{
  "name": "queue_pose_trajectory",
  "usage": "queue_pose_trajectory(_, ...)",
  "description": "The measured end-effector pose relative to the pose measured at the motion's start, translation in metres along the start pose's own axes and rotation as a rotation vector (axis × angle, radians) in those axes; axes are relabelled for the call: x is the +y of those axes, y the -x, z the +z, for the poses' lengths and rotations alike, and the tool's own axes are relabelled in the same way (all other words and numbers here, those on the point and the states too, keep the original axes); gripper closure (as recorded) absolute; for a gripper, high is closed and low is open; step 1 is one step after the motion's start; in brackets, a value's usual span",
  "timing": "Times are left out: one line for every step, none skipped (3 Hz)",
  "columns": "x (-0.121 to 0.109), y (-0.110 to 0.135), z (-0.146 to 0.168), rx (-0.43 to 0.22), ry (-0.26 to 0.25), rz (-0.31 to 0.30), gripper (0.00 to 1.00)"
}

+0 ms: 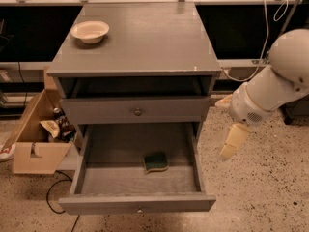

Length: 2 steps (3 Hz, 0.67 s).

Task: Pick sponge from middle drawer and place on counter

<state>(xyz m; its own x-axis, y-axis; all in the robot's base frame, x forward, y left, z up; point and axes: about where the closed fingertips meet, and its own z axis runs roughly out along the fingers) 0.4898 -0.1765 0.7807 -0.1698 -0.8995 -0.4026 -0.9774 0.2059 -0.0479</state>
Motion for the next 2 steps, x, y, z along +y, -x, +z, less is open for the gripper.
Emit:
queue_pose_trajectory(-0.001,-0.009,0.060,-0.028,0.061,0.030,0.00)
queue_pose_trajectory(0.005,-0.014,0.142,-0.070,0.115,0.068,0.00)
